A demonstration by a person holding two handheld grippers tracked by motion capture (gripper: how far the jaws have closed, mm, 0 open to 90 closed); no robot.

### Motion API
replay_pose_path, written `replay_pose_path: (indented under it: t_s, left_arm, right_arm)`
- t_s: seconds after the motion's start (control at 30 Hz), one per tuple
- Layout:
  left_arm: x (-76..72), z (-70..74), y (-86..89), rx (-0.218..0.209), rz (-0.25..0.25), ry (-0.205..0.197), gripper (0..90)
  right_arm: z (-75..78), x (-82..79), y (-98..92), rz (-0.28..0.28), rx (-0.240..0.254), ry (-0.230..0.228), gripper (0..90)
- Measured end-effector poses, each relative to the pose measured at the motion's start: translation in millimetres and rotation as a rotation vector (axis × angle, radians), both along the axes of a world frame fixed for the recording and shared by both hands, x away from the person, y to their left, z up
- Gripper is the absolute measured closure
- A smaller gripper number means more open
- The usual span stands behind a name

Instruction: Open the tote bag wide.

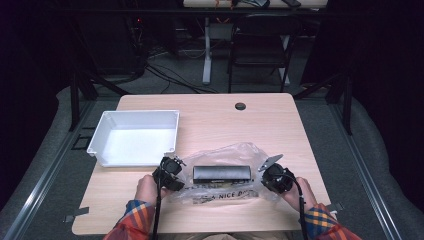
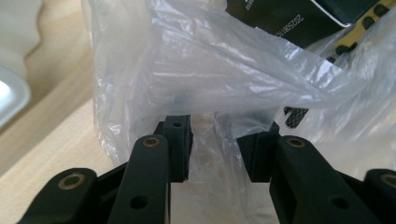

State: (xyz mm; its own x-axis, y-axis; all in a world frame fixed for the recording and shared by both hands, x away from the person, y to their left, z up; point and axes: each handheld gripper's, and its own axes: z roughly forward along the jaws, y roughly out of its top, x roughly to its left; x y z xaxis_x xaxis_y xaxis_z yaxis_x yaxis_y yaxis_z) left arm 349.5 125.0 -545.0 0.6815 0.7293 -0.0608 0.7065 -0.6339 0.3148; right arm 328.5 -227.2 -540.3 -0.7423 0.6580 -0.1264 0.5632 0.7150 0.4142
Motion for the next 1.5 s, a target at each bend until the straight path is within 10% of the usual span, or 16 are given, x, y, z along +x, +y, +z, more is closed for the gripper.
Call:
replay_pose_path:
  t_s: [0.67,1.17,1.5]
  left_arm:
    - [-1.2,1.0,12.9,0.067,0.053,0.017,69.7]
    - [-11.5,47.4,19.9,-0.122,-0.041,-0.072,32.2]
    - [-7.4,26.4,13.1,-0.023,-0.038,-0.05,29.7]
  right_arm:
    - [-13.1,21.1,19.4,-0.015,-0.035,-0.072,90.0]
    - [-2.3,20.8,7.6,-0.009,0.052,-0.082,89.8]
    - [-5.3,22.4,3.8,-0.013,0.045,-0.07,89.2]
